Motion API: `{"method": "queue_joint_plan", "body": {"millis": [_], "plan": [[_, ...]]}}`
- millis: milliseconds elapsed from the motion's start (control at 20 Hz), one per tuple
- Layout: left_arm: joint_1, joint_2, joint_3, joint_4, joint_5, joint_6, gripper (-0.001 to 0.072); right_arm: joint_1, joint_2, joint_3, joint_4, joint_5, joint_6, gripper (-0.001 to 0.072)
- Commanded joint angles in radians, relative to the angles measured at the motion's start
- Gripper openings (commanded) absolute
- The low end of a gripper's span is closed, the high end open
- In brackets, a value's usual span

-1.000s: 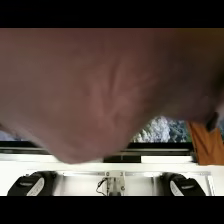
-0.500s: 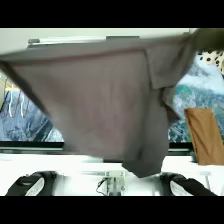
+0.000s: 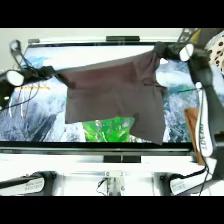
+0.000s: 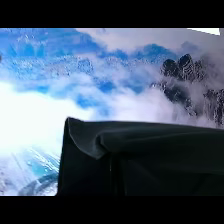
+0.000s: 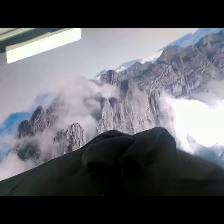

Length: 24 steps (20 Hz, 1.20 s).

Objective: Fold the shirts.

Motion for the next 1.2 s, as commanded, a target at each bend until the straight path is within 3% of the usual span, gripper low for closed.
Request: {"method": "queue_joint_plan", "body": {"millis": [0, 50, 100, 150, 250, 400, 500, 600, 700, 850, 1050, 1150], "plan": [[-0.001, -0.143, 0.008, -0.22, 0.006, -0.008, 0.0054, 0.002, -0.109, -0.002, 0.099, 0.059, 0.051, 0.008], [0.001, -0.152, 0.008, -0.239, -0.03, -0.008, 0.0211, 0.0, -0.121, -0.002, 0.111, 0.096, 0.051, 0.0124], [0.007, -0.152, 0.009, -0.238, -0.079, -0.007, 0.0511, 0.0, -0.122, -0.002, 0.113, 0.119, 0.05, 0.0349], [0.028, -0.151, 0.024, -0.235, -0.168, 0.002, 0.072, -0.006, -0.108, -0.002, 0.114, 0.147, 0.029, 0.0603], [0.114, -0.151, 0.088, -0.225, -0.42, 0.083, 0.072, -0.034, -0.053, -0.002, 0.098, 0.249, -0.099, 0.0614], [0.28, -0.151, 0.134, -0.174, -0.776, 0.117, 0.0716, -0.114, 0.022, -0.002, 0.015, 0.536, -0.21, 0.0613], [0.354, -0.15, 0.06, -0.175, -0.899, 0.16, 0.0715, -0.187, 0.031, -0.002, 0.074, 0.737, -0.29, 0.0613], [0.365, -0.146, -0.074, -0.191, -0.887, 0.193, 0.0714, -0.248, 0.032, -0.02, 0.13, 0.879, -0.321, 0.0613], [0.344, -0.147, -0.227, -0.283, -0.789, 0.251, 0.0576, -0.283, 0.032, -0.038, 0.142, 0.946, -0.321, 0.0613], [0.302, -0.148, -0.374, -0.455, -0.635, 0.328, 0.0576, -0.293, 0.032, -0.04, 0.141, 0.961, -0.32, 0.0613], [0.233, -0.177, -0.401, -0.473, -0.564, 0.343, 0.0575, -0.286, 0.032, -0.04, 0.142, 0.939, -0.32, 0.0614], [0.199, -0.177, -0.4, -0.502, -0.48, 0.343, 0.0502, -0.286, 0.032, -0.04, 0.14, 0.939, -0.321, 0.0613]]}}
